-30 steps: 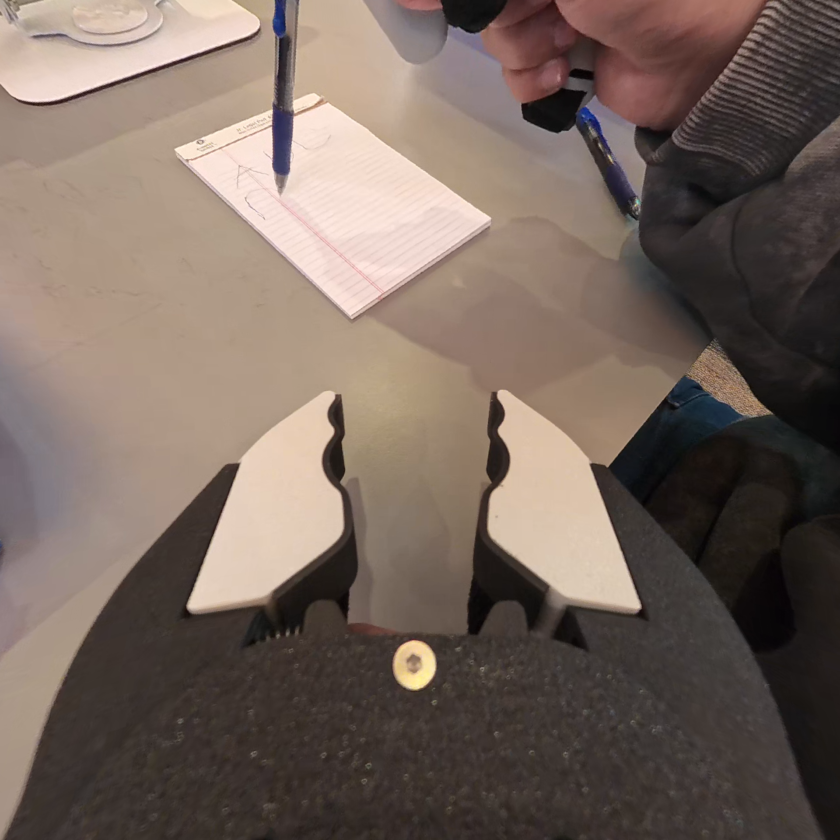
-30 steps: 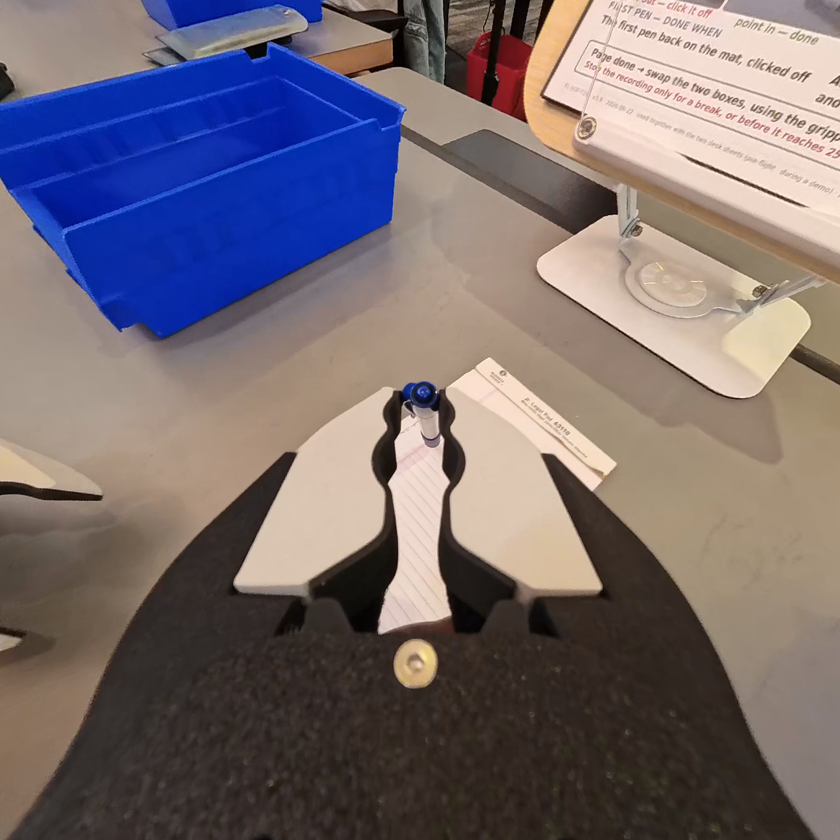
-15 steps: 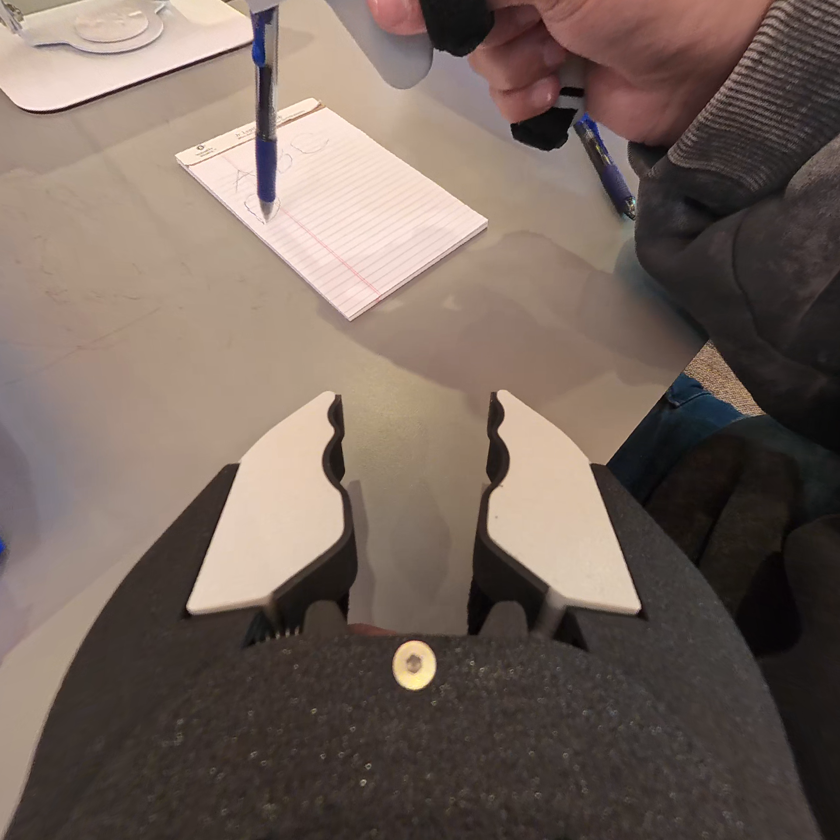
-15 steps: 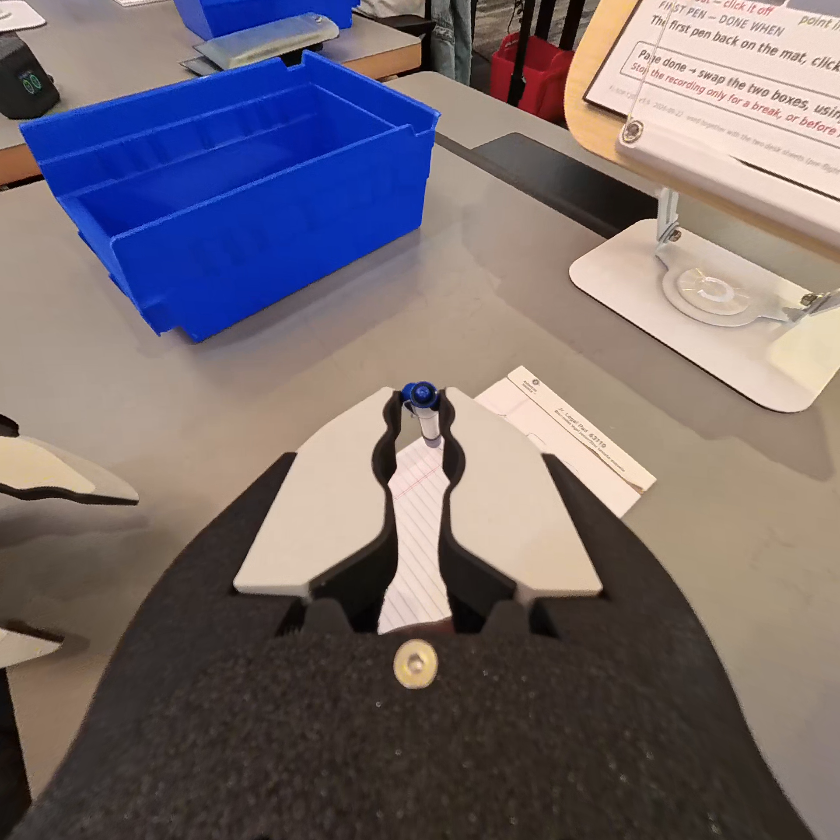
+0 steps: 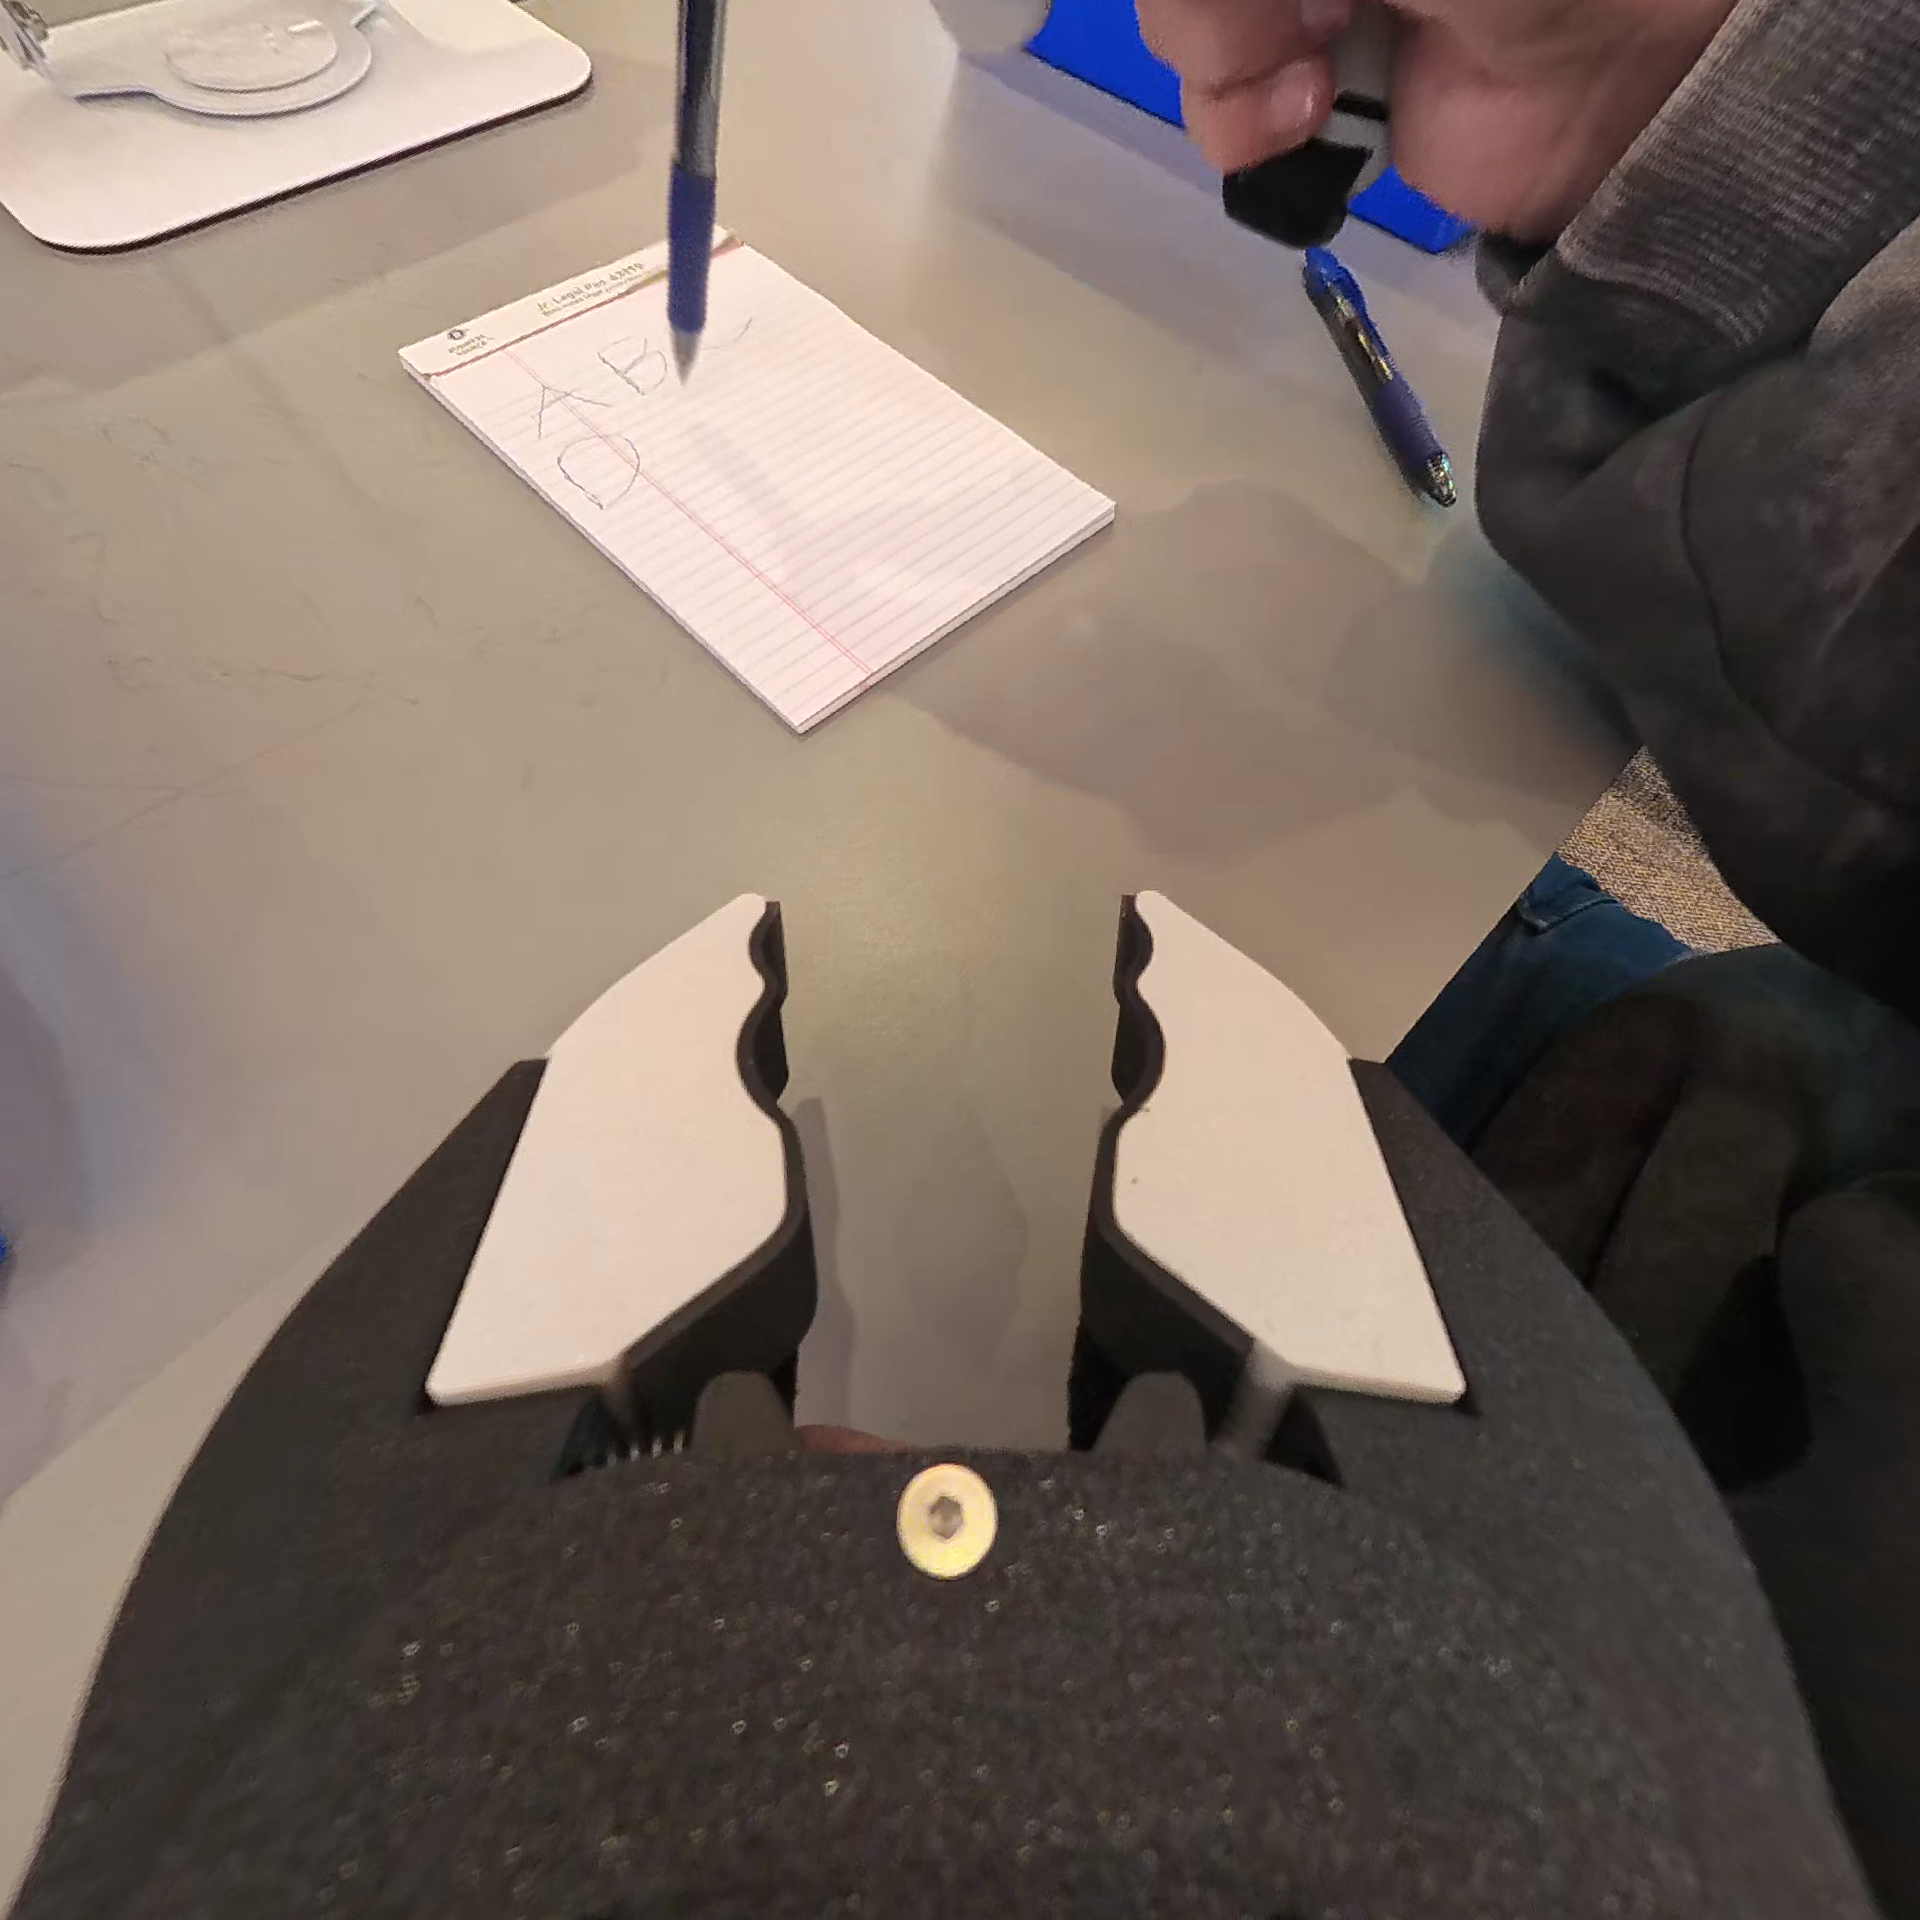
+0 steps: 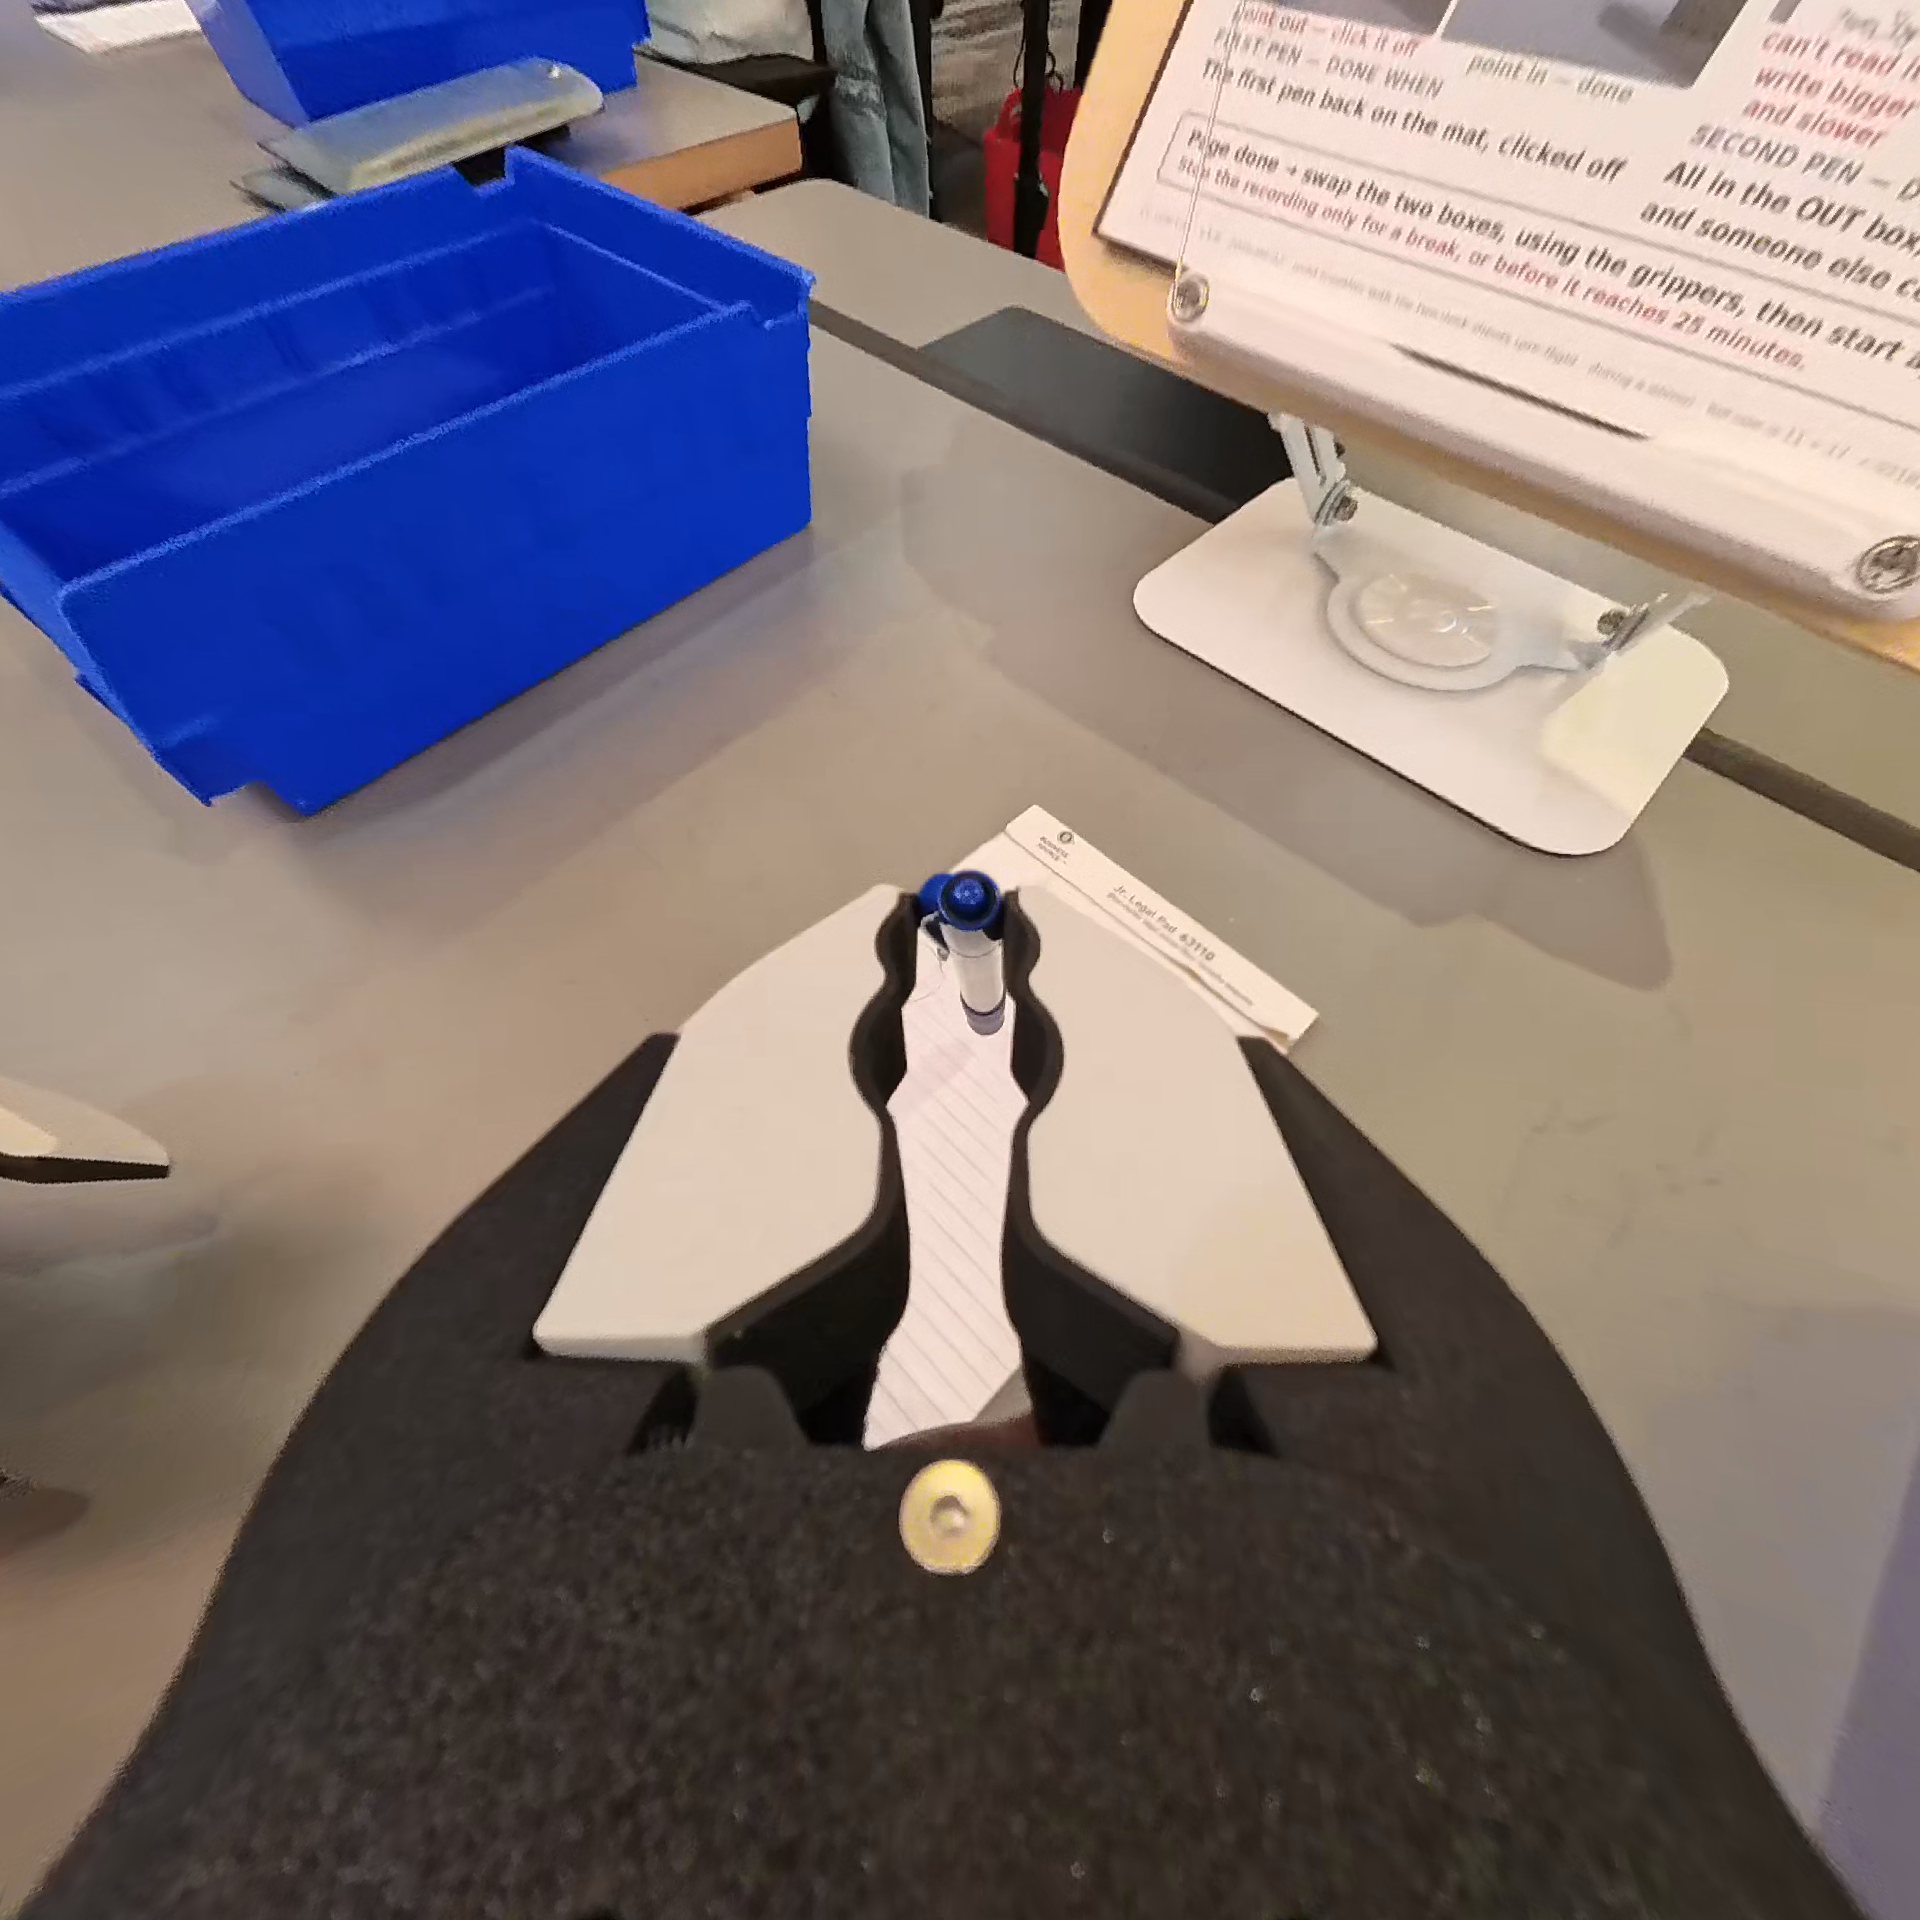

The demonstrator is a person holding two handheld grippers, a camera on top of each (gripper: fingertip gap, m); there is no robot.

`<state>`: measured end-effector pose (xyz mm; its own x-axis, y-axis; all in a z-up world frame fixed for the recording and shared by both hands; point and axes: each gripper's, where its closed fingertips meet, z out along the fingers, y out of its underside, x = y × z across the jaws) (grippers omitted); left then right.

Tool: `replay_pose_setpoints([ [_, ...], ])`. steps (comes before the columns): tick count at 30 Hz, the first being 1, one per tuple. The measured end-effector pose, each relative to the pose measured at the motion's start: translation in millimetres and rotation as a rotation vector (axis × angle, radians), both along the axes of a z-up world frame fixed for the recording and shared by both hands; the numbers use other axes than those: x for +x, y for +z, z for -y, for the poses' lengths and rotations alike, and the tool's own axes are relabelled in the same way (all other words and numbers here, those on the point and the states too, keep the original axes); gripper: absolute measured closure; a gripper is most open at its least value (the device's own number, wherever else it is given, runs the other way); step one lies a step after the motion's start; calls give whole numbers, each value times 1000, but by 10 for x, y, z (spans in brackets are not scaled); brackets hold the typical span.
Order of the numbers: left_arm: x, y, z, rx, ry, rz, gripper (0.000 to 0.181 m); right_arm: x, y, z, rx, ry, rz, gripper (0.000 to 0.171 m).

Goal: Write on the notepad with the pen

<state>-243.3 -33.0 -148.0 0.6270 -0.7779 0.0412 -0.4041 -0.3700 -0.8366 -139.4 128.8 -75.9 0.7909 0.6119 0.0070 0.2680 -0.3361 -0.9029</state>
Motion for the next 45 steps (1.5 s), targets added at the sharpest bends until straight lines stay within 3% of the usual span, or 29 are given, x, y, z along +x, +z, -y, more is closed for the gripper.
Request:
replay_pose_setpoints([
  [15, -18, -18, -20, -14, 3, 4, 121, -101, -63, -101, -24, 13, 19, 156],
  [45, 23, 48, 70, 19, -20, -4, 121, -93, -93, 202, -73, 18, 64, 156],
])
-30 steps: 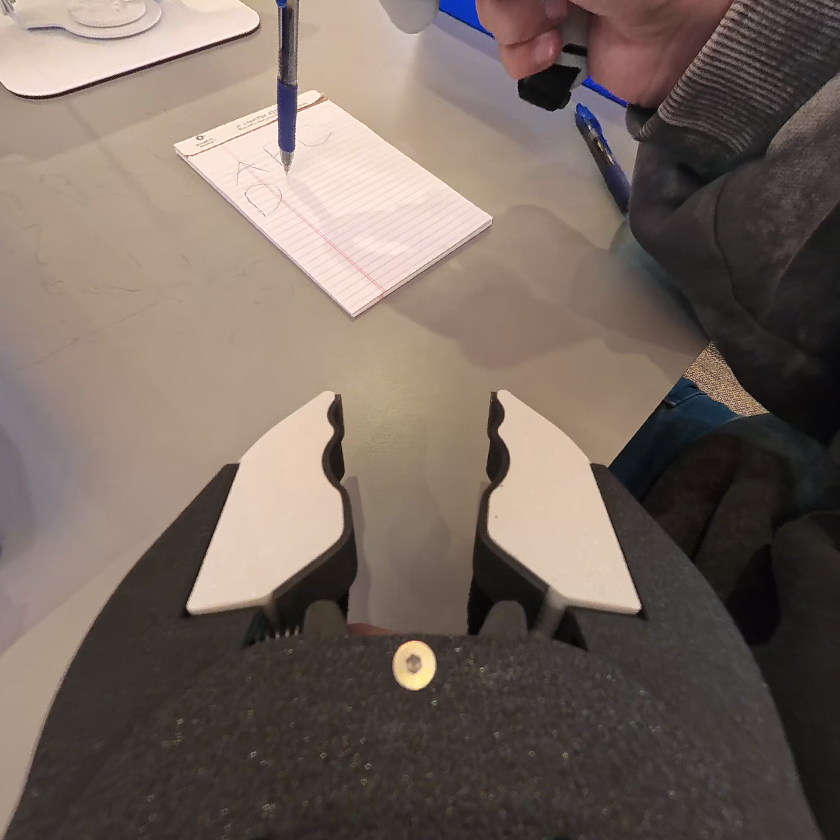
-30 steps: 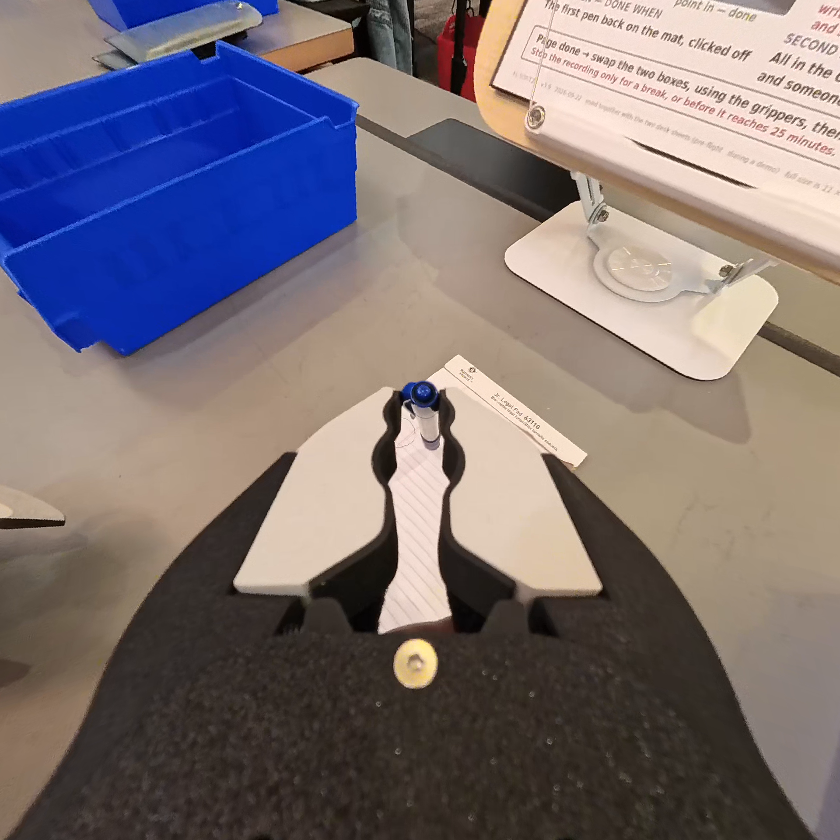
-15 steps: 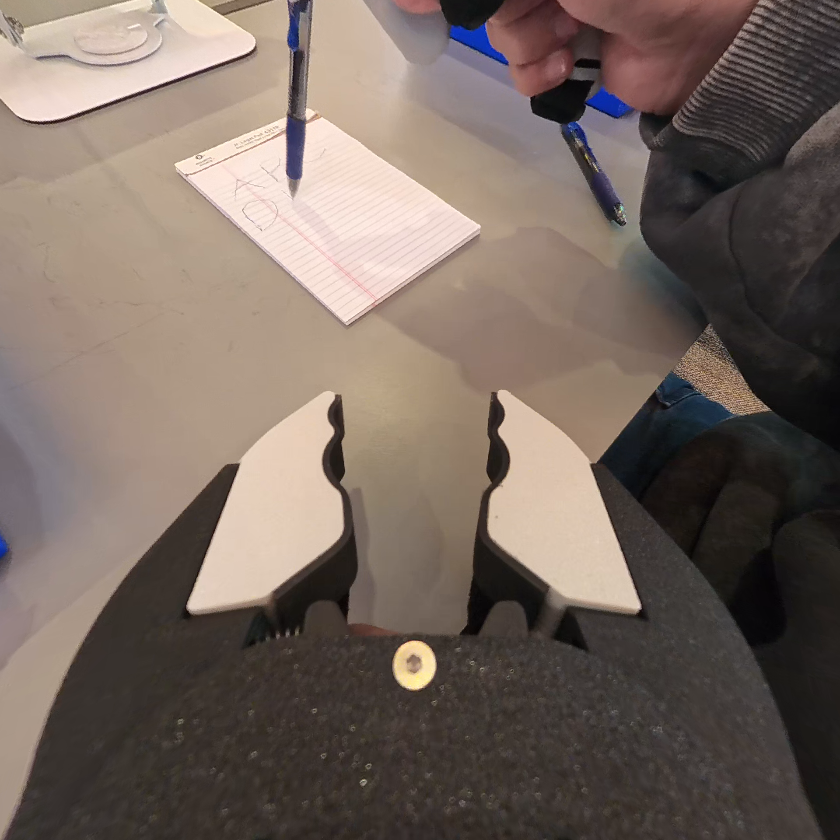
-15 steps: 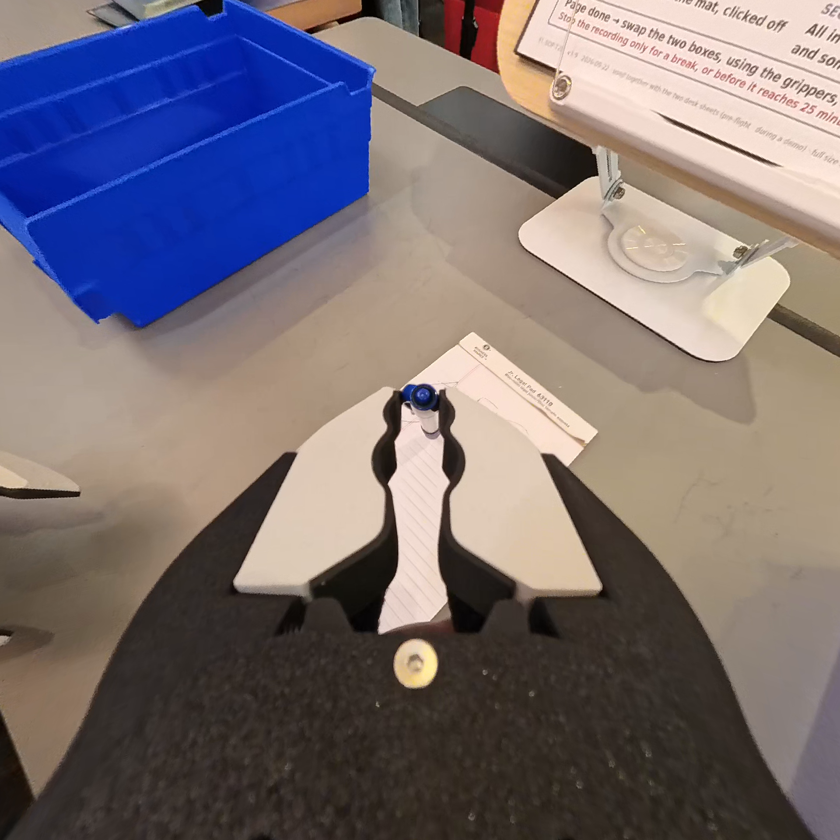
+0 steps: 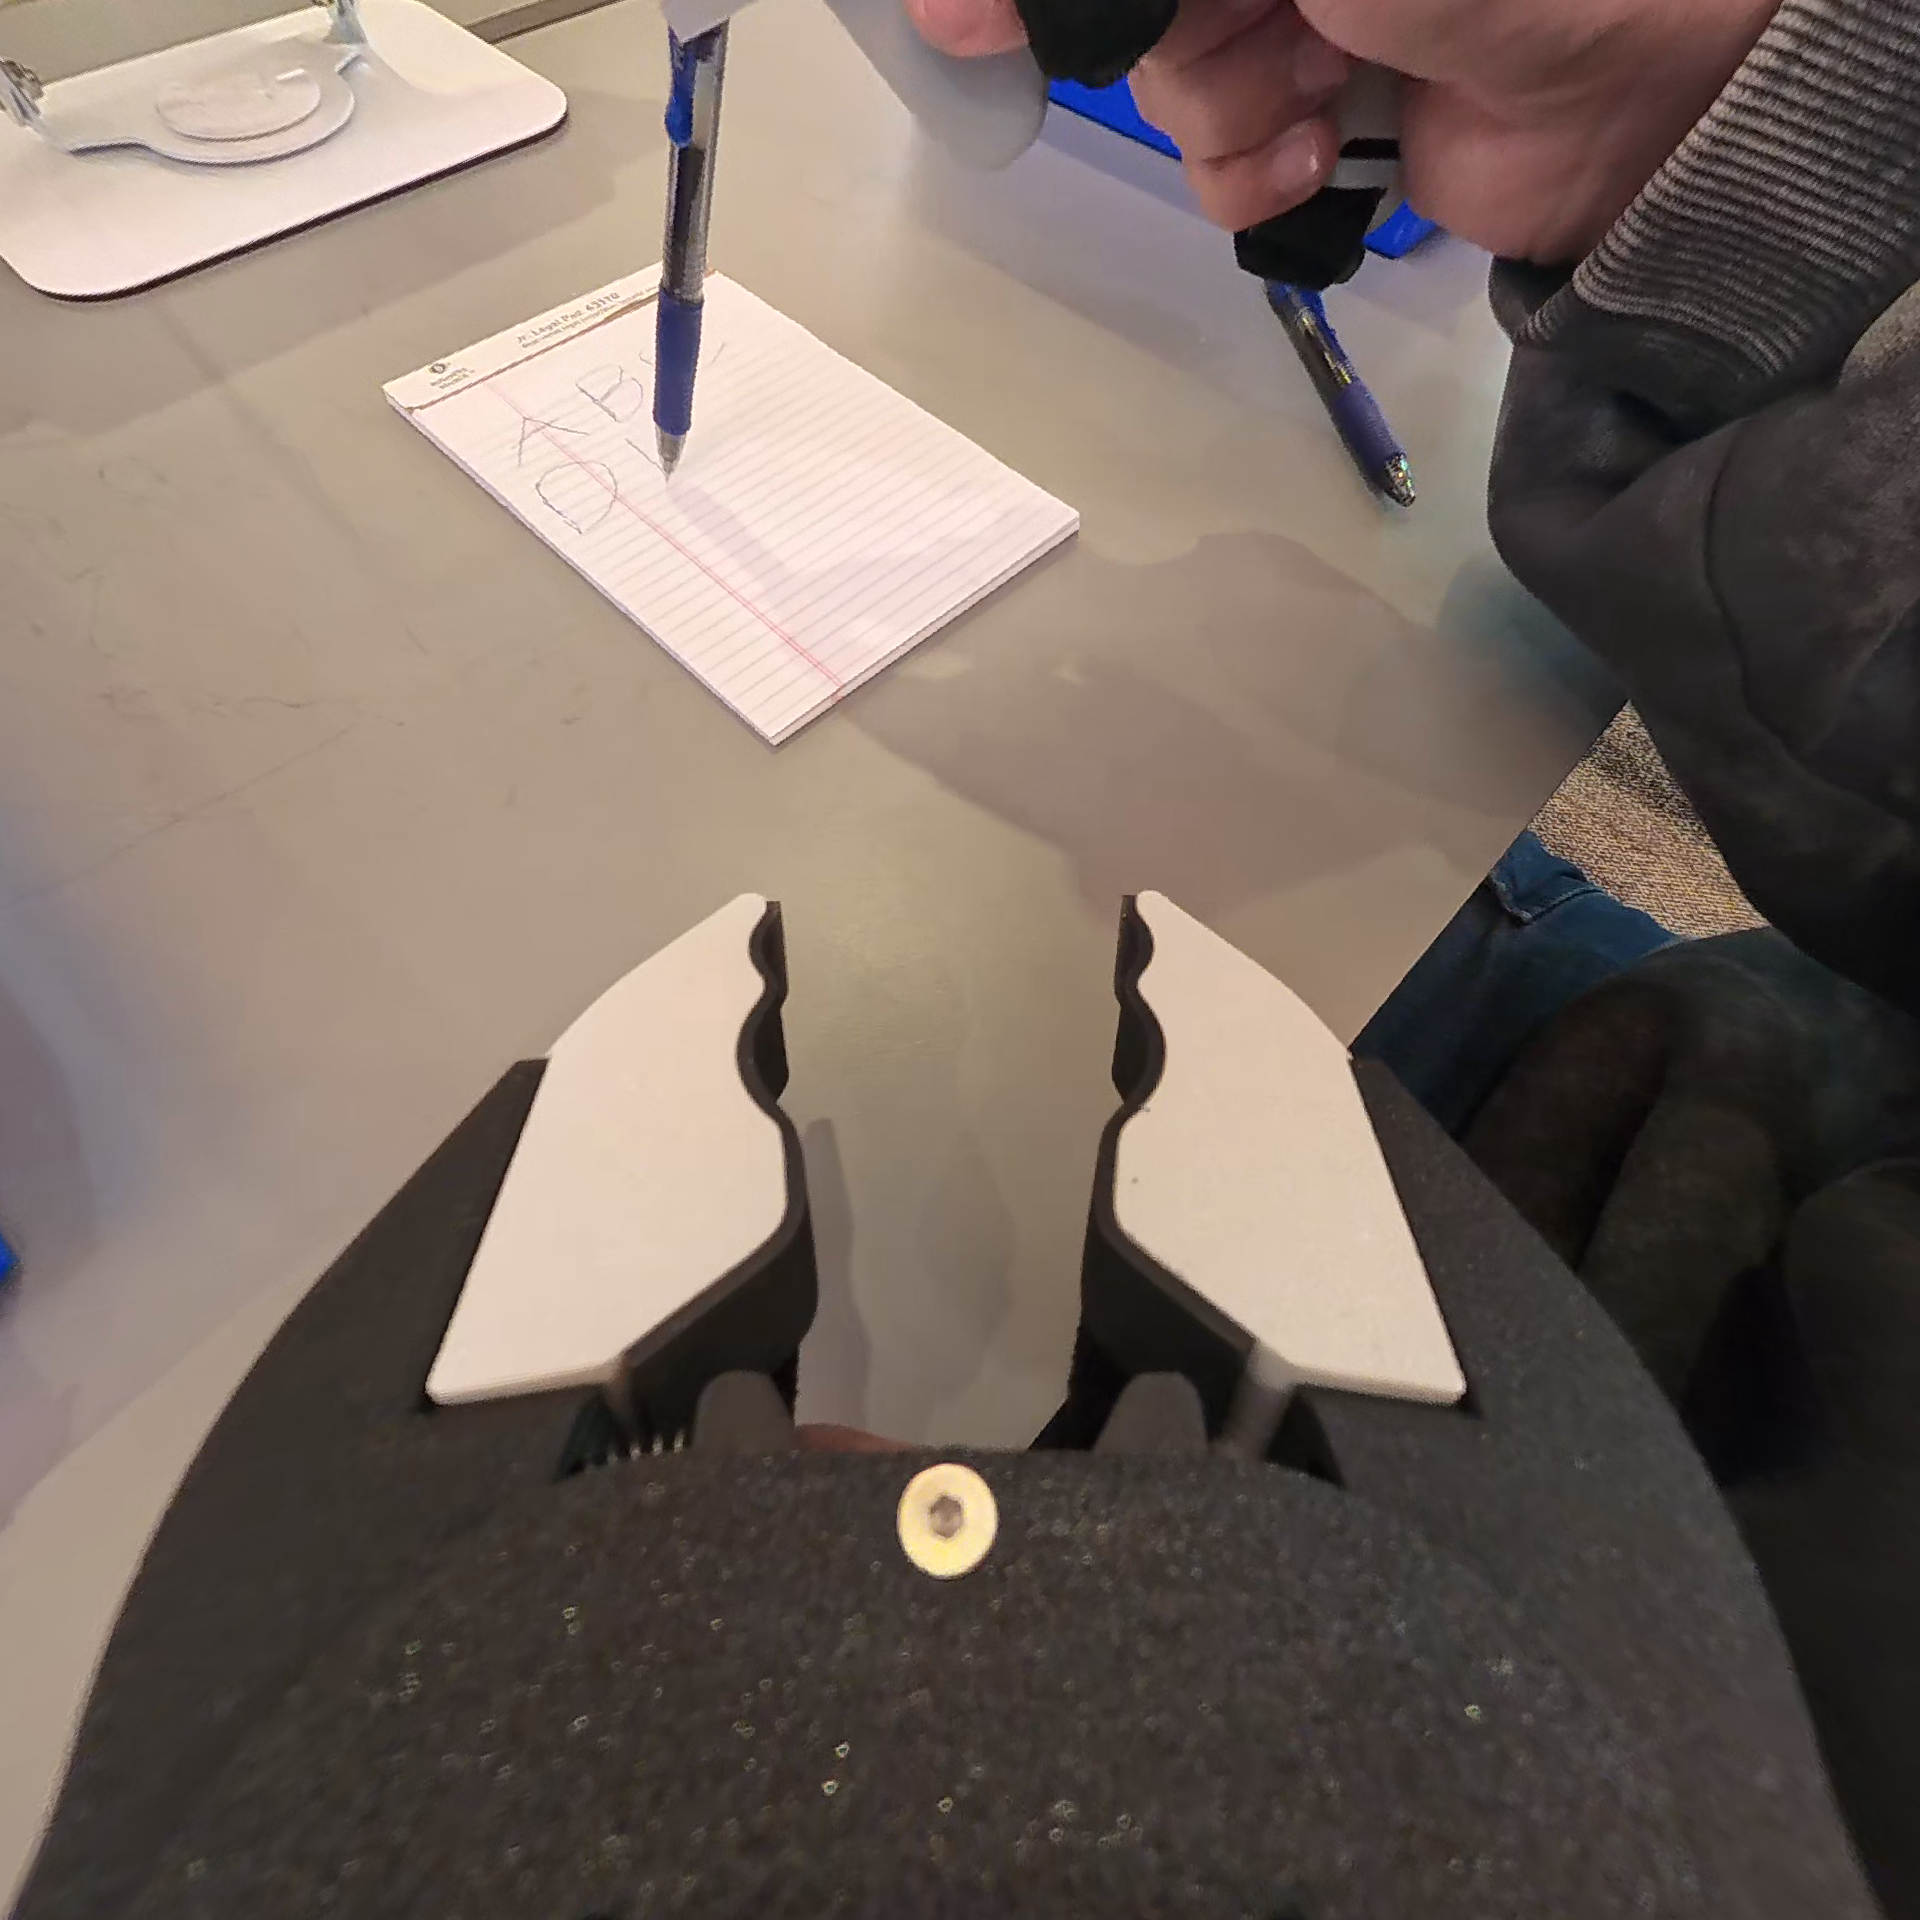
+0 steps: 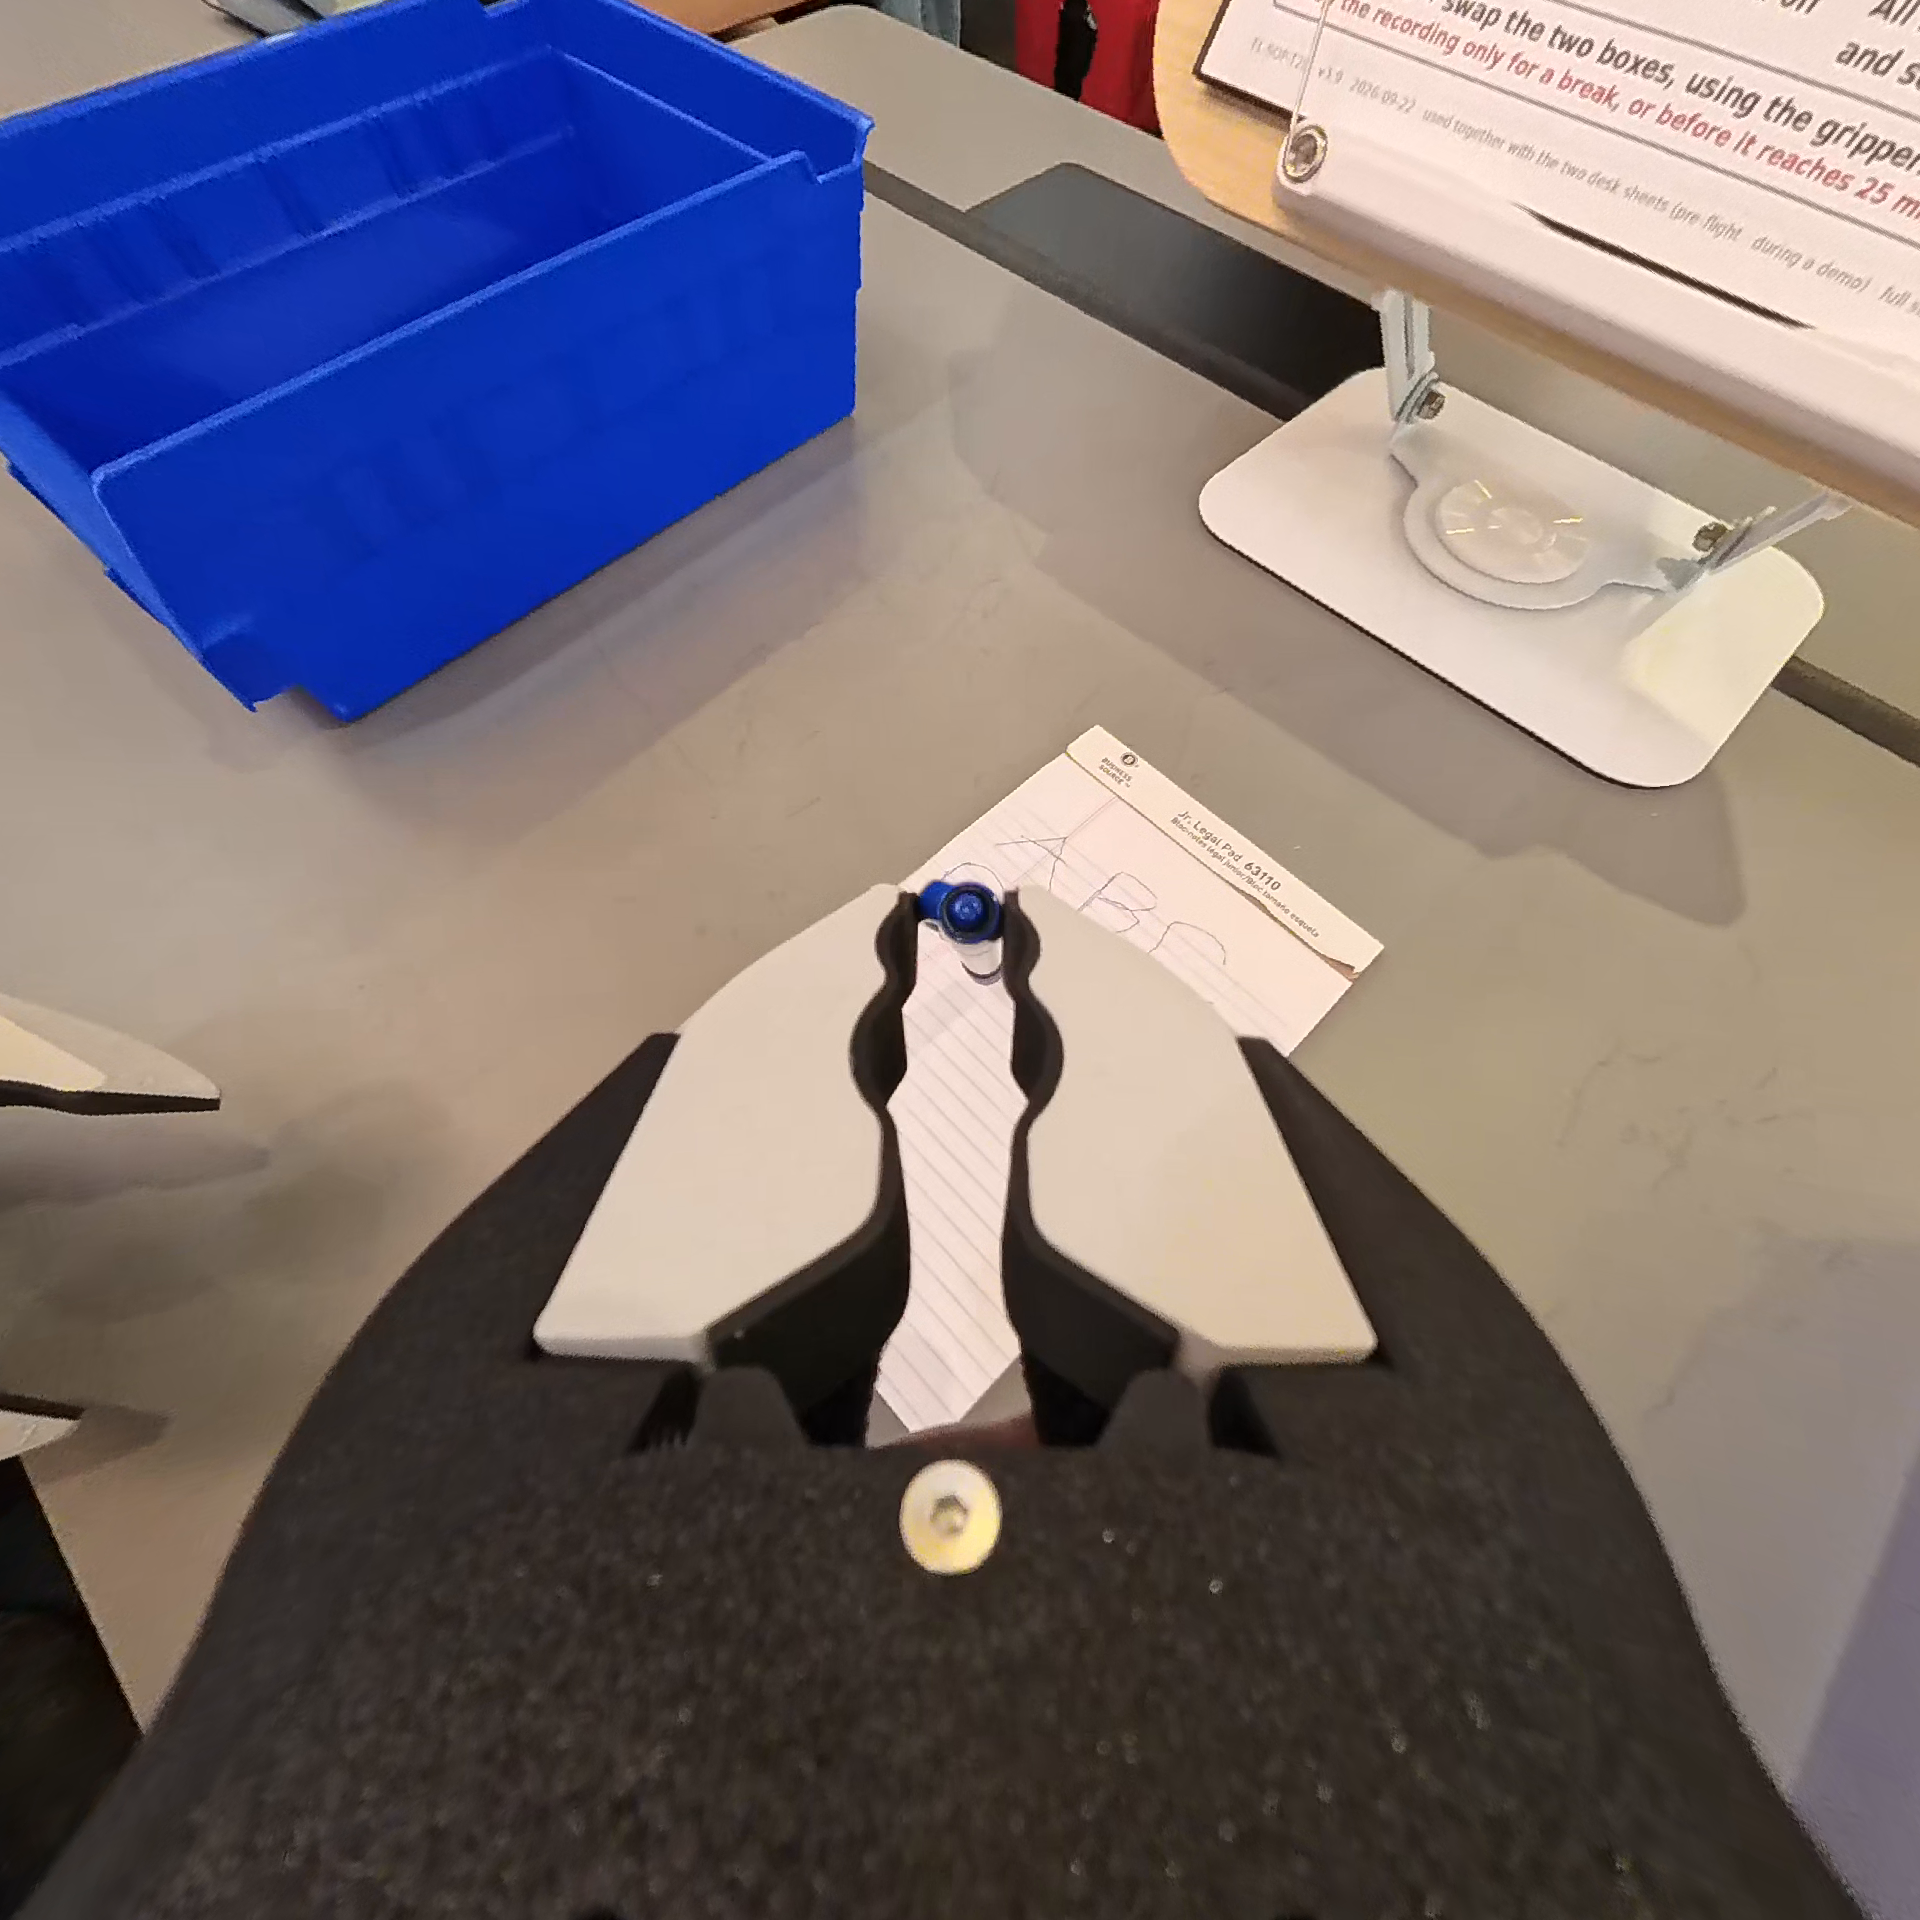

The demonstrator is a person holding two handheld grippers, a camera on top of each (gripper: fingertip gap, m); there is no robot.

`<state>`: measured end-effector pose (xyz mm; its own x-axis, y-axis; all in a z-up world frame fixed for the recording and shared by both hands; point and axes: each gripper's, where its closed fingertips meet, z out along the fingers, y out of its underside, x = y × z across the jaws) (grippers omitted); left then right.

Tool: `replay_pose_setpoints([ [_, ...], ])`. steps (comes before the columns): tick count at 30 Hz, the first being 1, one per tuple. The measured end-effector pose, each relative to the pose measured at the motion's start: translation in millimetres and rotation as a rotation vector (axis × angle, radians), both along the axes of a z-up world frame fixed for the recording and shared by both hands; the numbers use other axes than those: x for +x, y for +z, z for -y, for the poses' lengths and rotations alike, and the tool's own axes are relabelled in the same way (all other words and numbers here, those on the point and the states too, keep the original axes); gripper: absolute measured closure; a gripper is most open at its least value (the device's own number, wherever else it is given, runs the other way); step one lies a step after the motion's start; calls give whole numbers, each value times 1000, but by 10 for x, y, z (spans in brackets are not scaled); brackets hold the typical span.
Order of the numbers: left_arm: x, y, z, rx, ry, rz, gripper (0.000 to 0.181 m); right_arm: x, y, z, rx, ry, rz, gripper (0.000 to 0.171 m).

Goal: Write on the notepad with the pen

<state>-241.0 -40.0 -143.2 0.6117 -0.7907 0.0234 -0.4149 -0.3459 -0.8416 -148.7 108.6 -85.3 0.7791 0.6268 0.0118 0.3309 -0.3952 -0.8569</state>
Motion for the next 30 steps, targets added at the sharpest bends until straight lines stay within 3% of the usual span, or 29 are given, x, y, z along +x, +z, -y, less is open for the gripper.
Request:
replay_pose_setpoints([
  [16, 18, -9, 10, 1, -7, -3, 121, 182, 52, 21, 16, -37, 2, 156],
  [30, -44, -27, -59, -12, 15, 5, 121, 2, 6, -122, -8, -7, 11, 156],
])
